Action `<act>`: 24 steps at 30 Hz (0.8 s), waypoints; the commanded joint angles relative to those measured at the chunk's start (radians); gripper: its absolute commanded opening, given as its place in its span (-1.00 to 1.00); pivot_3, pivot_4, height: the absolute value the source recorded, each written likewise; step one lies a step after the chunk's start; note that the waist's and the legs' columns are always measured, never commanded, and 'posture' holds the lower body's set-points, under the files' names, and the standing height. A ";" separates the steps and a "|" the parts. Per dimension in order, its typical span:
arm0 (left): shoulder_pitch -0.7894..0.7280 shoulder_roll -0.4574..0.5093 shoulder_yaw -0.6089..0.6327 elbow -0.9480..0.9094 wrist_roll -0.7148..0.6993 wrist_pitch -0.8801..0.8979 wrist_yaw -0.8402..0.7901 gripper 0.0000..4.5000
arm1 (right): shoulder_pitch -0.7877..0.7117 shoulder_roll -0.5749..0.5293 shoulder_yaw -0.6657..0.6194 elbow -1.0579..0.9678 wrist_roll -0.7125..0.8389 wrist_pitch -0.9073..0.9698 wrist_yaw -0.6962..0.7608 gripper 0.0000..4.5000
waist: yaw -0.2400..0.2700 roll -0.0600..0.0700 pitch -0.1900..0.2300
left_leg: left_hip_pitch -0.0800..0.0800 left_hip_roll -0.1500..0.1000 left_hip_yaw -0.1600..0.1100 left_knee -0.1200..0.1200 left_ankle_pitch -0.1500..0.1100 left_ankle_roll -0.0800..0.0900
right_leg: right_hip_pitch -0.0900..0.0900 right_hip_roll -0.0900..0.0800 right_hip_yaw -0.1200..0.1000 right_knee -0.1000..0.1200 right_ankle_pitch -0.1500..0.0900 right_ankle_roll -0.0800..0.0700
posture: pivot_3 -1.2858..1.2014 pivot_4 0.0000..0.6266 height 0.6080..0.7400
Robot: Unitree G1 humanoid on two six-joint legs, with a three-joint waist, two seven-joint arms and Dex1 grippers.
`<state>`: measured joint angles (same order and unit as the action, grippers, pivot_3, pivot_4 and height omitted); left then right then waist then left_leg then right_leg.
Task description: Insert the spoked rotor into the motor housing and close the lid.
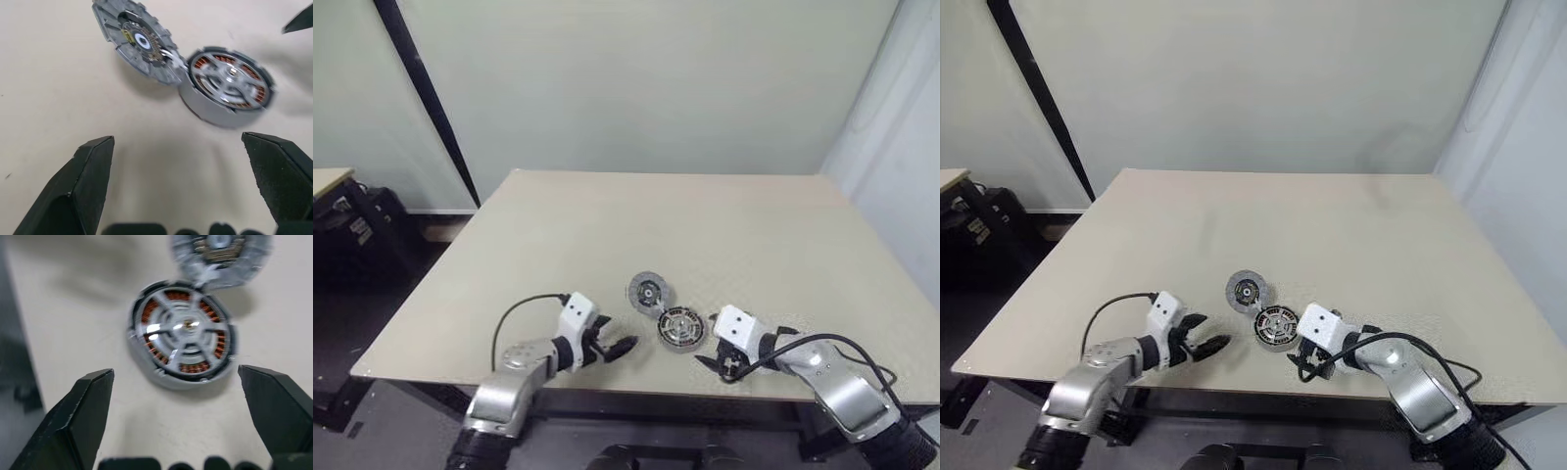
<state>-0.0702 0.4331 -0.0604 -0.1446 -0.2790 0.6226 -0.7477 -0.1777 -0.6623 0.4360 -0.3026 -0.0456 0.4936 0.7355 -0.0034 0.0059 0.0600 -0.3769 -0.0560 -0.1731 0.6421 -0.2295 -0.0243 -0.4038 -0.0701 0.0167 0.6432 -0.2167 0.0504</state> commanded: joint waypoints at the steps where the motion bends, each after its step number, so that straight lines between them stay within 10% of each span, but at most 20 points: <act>1: 0.011 0.082 0.020 -0.089 -0.049 0.020 -0.074 1.00 | -0.074 -0.021 0.049 -0.016 -0.050 0.008 0.069 0.99 | -0.001 0.000 0.000 | 0.000 0.000 0.000 0.000 0.000 0.000 | 0.000 0.000 0.000 0.000 0.000 0.000 | 0.03 -1.00 1.00; 18: 0.028 0.135 0.034 -0.152 -0.108 0.055 -0.048 1.00 | -0.228 0.055 0.183 0.194 -0.159 -0.039 0.207 0.99 | 0.000 -0.001 0.000 | 0.000 0.000 0.000 -0.002 0.000 0.000 | -0.001 0.000 0.000 0.001 0.000 0.000 | 0.03 -1.00 1.00; 24: 0.041 0.140 0.043 -0.157 -0.112 0.054 -0.036 1.00 | -0.214 0.091 0.174 0.230 -0.174 -0.057 0.193 0.26 | -0.001 -0.001 0.000 | 0.002 0.000 0.000 -0.002 0.000 0.000 | -0.001 0.000 0.000 0.001 0.000 0.000 | 0.03 -1.00 1.00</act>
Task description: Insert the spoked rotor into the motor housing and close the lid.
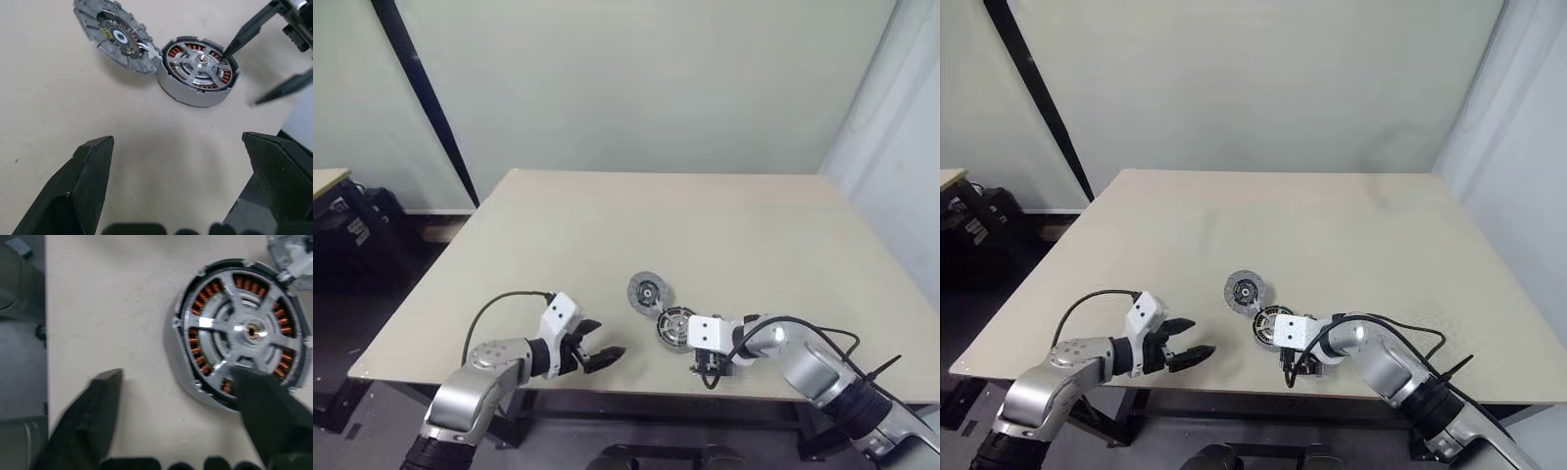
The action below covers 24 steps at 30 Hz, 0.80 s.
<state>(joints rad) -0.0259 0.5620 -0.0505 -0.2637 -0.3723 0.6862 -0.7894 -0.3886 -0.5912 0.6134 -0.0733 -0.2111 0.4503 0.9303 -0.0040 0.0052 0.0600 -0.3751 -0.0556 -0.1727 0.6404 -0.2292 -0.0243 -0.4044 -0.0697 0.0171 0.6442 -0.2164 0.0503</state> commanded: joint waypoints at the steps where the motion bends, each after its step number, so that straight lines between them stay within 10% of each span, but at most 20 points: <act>1: -0.001 0.011 0.033 -0.039 -0.019 -0.010 0.008 1.00 | 0.001 0.023 -0.006 0.001 -0.010 -0.013 -0.005 0.10 | 0.000 0.000 0.000 | 0.000 0.000 0.000 0.000 0.000 0.000 | 0.000 0.000 0.000 0.000 0.000 0.000 | 0.03 -1.00 1.00; 8: 0.004 0.010 0.028 -0.043 -0.017 -0.012 0.018 1.00 | 0.035 0.076 -0.043 -0.016 0.001 0.078 -0.035 -0.98 | 0.000 0.000 0.000 | 0.001 0.000 0.000 0.000 0.000 0.000 | 0.000 0.000 0.000 0.001 0.000 0.000 | 0.03 -1.00 1.00; 24: 0.005 -0.033 0.012 -0.034 -0.010 -0.036 0.053 1.00 | 0.088 0.607 -0.410 -0.116 0.209 0.790 -0.377 -0.99 | -0.017 0.000 0.000 | 0.008 0.002 0.002 -0.003 0.000 -0.002 | -0.003 0.001 0.002 0.012 -0.001 -0.002 | 0.03 -1.00 1.00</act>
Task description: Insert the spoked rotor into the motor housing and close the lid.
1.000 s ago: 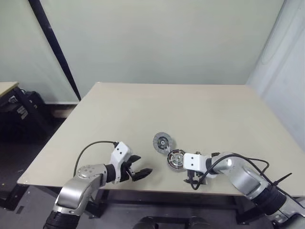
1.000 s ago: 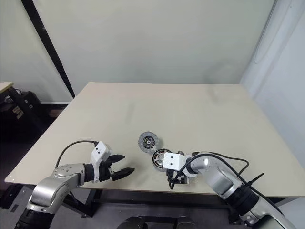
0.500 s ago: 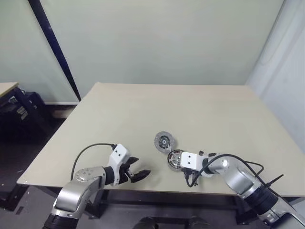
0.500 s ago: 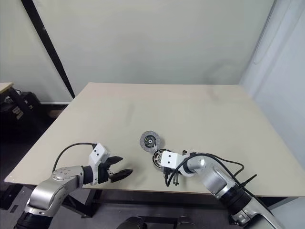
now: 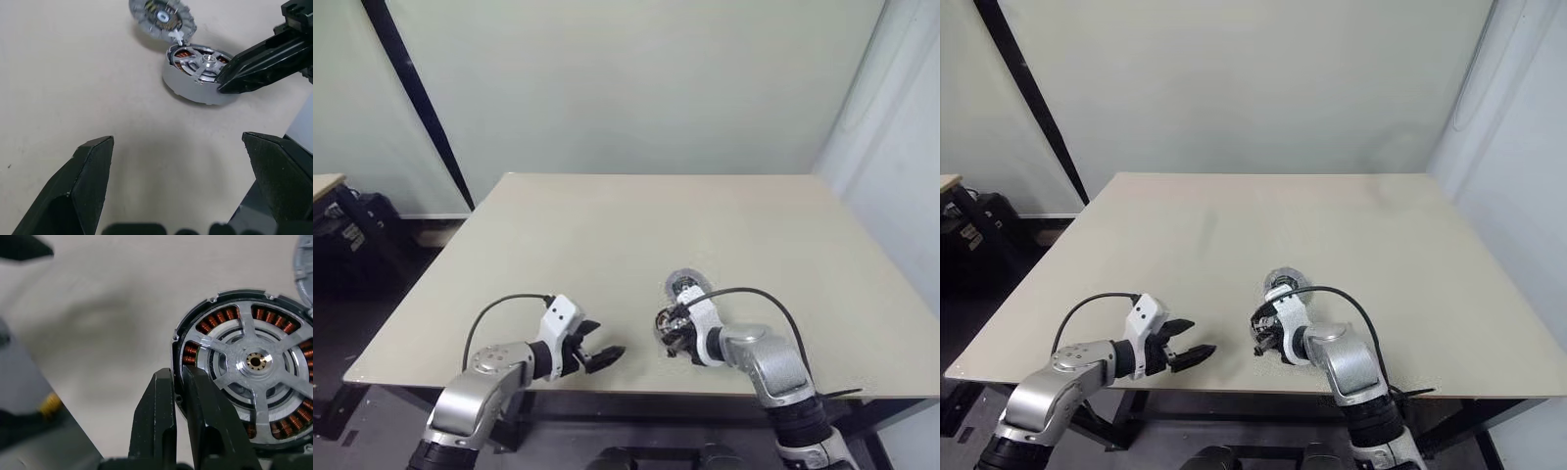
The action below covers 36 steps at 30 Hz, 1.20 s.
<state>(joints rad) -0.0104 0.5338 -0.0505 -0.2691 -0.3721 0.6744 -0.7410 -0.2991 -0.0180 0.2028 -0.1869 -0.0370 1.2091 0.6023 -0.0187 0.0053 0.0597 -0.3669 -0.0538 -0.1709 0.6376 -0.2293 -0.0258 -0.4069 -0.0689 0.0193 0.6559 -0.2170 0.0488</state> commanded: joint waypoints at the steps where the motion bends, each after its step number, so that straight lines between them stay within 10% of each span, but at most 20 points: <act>1: -0.010 -0.007 0.010 -0.027 -0.009 -0.026 0.006 1.00 | 0.000 0.041 0.010 0.005 0.036 0.026 -0.065 -0.99 | -0.005 0.000 0.000 | 0.001 0.000 0.000 -0.001 0.000 0.000 | 0.000 0.000 0.000 0.000 0.000 0.000 | 0.03 -1.00 1.00; 6: -0.005 -0.014 0.009 -0.025 -0.005 -0.037 0.014 1.00 | -0.008 -0.016 0.132 -0.006 0.057 -0.032 -0.042 -0.99 | -0.015 0.000 0.000 | 0.001 0.000 0.001 -0.001 -0.002 -0.003 | 0.000 0.000 0.000 0.000 0.000 -0.001 | 0.03 -1.00 1.00; 19: 0.008 -0.005 0.020 -0.025 -0.007 -0.047 0.015 1.00 | -0.127 -0.311 0.327 -0.180 0.153 -0.128 0.139 0.99 | -0.030 0.000 0.001 | 0.001 0.001 0.002 -0.003 -0.001 -0.002 | 0.000 -0.001 0.000 -0.001 -0.001 -0.001 | 0.03 -1.00 1.00; 27: 0.007 -0.006 0.010 -0.017 -0.002 -0.055 0.013 1.00 | -0.220 -0.564 0.514 -0.136 0.066 -0.320 0.268 0.99 | -0.031 0.000 0.001 | 0.000 0.000 0.001 -0.005 -0.002 -0.003 | 0.001 -0.002 -0.001 -0.008 -0.001 -0.001 | 0.03 -1.00 1.00; 36: 0.015 -0.003 0.013 -0.015 -0.001 -0.058 0.013 1.00 | -0.217 -0.559 0.558 -0.032 -0.009 -0.451 0.274 0.99 | -0.030 -0.001 0.001 | -0.002 0.001 0.001 -0.008 0.000 0.000 | 0.001 -0.002 -0.001 -0.011 0.001 0.002 | 0.03 -1.00 1.00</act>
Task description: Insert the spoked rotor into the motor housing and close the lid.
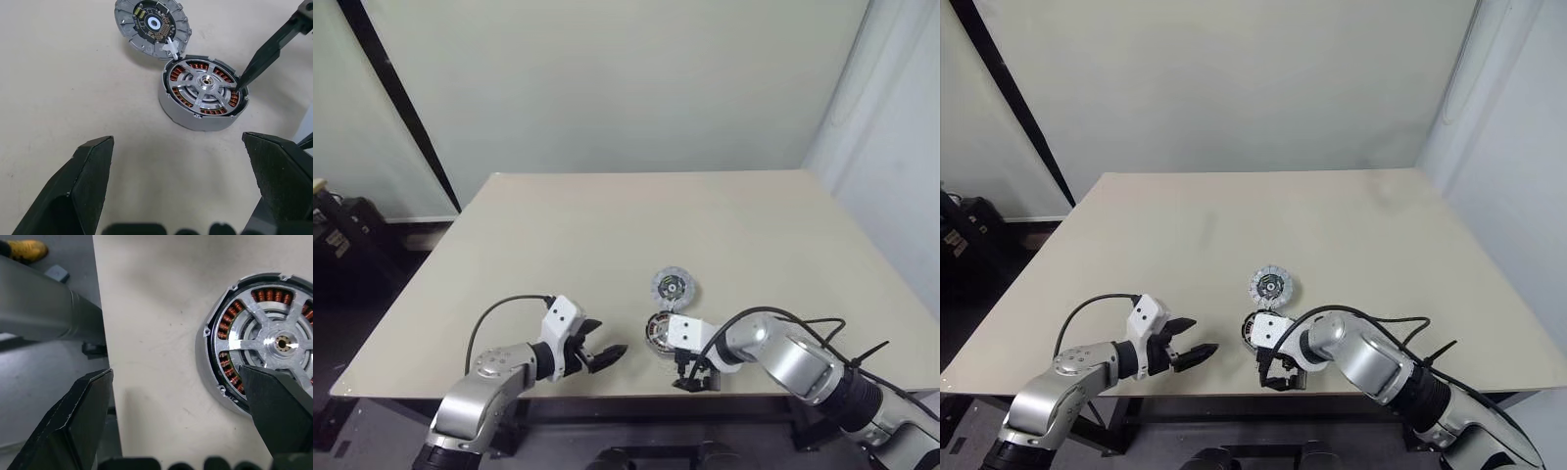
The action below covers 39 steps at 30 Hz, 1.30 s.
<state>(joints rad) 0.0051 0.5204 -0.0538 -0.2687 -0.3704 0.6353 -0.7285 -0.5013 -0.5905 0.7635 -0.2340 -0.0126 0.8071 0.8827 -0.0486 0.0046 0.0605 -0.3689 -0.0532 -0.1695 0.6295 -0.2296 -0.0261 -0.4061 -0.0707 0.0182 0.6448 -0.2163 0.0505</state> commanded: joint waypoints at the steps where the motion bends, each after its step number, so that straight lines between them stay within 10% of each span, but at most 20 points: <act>1: 0.001 0.011 0.018 -0.016 -0.003 -0.019 0.000 1.00 | -0.012 0.016 0.001 0.025 -0.043 -0.058 -0.007 0.99 | 0.000 0.000 0.000 | 0.000 0.000 0.000 0.000 0.000 0.000 | 0.000 0.000 0.000 0.000 0.000 0.000 | 0.03 -1.00 1.00; 8: 0.010 0.017 0.022 -0.018 -0.005 -0.017 0.000 1.00 | 0.021 0.039 0.004 0.093 -0.105 -0.127 -0.031 0.73 | 0.000 0.000 0.000 | 0.001 0.000 0.000 0.000 0.000 0.000 | 0.001 0.000 0.000 0.000 -0.001 -0.002 | 0.03 -1.00 1.00; 19: 0.017 0.011 0.022 -0.011 -0.006 -0.025 0.007 1.00 | 0.061 0.101 -0.081 0.024 -0.045 0.029 -0.001 -0.98 | 0.002 0.000 0.000 | 0.003 0.000 -0.001 0.000 0.000 0.000 | 0.003 0.000 0.000 0.000 -0.001 -0.002 | 0.03 -1.00 1.00; 39: 0.007 0.044 0.122 0.053 -0.021 -0.090 -0.003 1.00 | 0.102 0.581 -0.345 0.046 0.111 0.516 -0.368 -0.98 | -0.001 0.000 0.000 | 0.003 0.001 -0.001 -0.001 0.000 -0.001 | -0.001 0.002 0.000 0.002 0.000 0.000 | 0.03 -1.00 1.00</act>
<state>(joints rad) 0.0270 0.5420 0.0208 -0.1921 -0.3721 0.5672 -0.7177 -0.4038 -0.0261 0.4275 -0.1999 0.0844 1.3321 0.5456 -0.0498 0.0049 0.0602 -0.3652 -0.0516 -0.1708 0.6285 -0.2298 -0.0267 -0.4075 -0.0686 0.0180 0.6470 -0.2162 0.0502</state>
